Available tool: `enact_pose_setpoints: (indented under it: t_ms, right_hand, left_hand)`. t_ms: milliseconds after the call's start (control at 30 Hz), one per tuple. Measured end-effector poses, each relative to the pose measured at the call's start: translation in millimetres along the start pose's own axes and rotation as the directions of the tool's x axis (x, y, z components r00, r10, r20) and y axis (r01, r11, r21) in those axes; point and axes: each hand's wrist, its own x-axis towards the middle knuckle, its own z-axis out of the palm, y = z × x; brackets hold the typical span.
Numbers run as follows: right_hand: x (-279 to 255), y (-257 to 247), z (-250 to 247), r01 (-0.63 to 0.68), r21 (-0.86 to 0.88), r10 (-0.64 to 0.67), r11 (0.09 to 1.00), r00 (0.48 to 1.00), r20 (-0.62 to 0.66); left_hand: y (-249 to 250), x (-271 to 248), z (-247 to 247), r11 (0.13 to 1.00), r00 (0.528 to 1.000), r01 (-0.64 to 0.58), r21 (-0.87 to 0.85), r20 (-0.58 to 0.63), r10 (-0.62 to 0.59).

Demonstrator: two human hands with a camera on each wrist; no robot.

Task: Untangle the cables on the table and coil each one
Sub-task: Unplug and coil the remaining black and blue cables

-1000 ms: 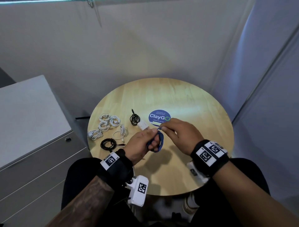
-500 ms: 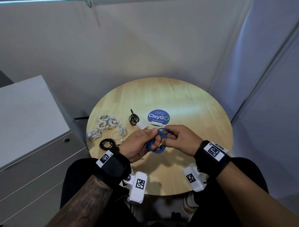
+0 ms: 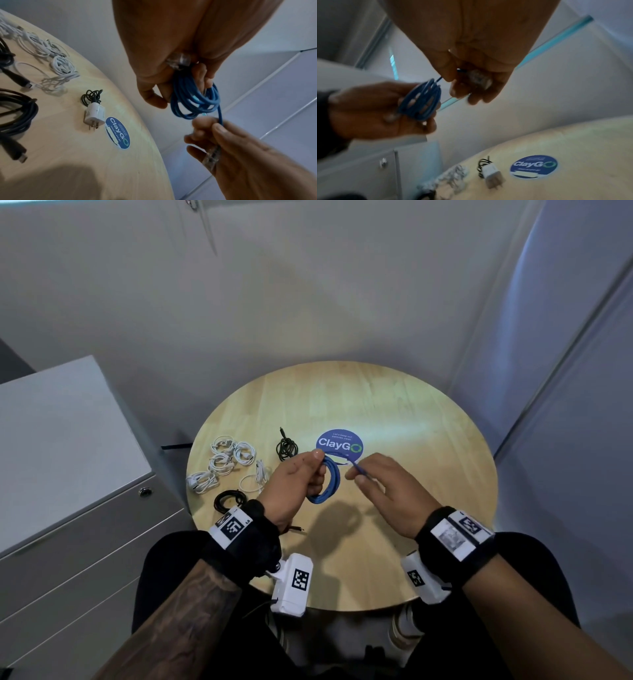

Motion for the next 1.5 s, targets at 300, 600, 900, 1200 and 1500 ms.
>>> enact_pose_setpoints:
  t_ms: [300,600,900,1200,1500]
  right_hand:
    - [4.0,-8.1,10.3,-0.245,0.625,0.395,0.741,0.912,-0.111]
    - [12.0,-17.0,22.3,-0.180,0.822,0.532,0.540,0.830,-0.167]
    - [5.1,-22.5,31.9,-0.361,0.840,0.577,0.406,0.814,0.071]
    - [4.1,-17.6,37.7,-0.447,0.868,0.536,0.215,0.797,0.278]
    - [-0.3,-29.5,33.4,-0.311,0.729,0.370,0.610,0.925,0.085]
  left_hand:
    - [-8.9,-1.5,1.3,0.999,0.995,0.049,0.014,0.083,-0.050]
    - [-3.2,-2.4,1.7,0.983,0.983,0.114,-0.141,0.160,-0.091]
    - [-11.9,0.5,-2.3,0.983,0.990,0.113,-0.143,0.100,-0.099]
    - [-9.7,-1.9,-2.0,0.937,0.968,0.206,-0.282,0.201,-0.153]
    - [-16.8,1.9,3.8,0.943,0.989,0.136,-0.304,-0.012,-0.146]
